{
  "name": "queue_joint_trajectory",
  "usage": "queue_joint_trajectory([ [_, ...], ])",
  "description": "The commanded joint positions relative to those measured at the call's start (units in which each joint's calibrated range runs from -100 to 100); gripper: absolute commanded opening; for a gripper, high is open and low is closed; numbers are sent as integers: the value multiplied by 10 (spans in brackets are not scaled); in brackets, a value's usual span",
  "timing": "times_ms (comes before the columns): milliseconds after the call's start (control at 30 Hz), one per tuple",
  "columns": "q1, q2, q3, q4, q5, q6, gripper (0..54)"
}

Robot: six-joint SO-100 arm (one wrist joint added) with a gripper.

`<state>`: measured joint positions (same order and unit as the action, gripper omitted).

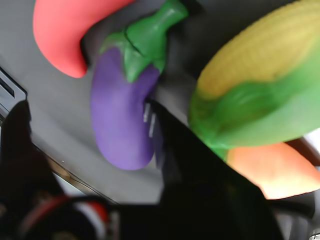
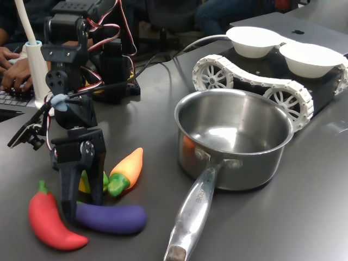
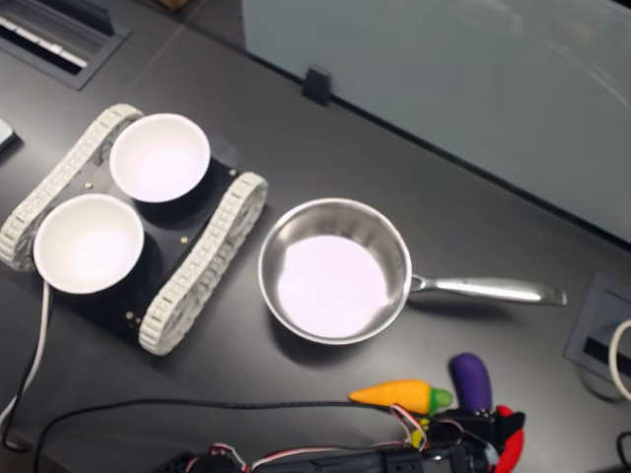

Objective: Pick up the brinjal and place them in the pan

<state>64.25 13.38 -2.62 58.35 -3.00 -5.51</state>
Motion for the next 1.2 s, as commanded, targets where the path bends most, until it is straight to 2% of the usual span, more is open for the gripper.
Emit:
queue_joint_trajectory([
  [0,-14,-1,-42,11,4,-13,328],
  [400,-30,4,-53,49,16,-14,326],
  [867,8,99,-196,109,15,-21,304],
  [1167,22,121,-234,119,19,-22,286],
])
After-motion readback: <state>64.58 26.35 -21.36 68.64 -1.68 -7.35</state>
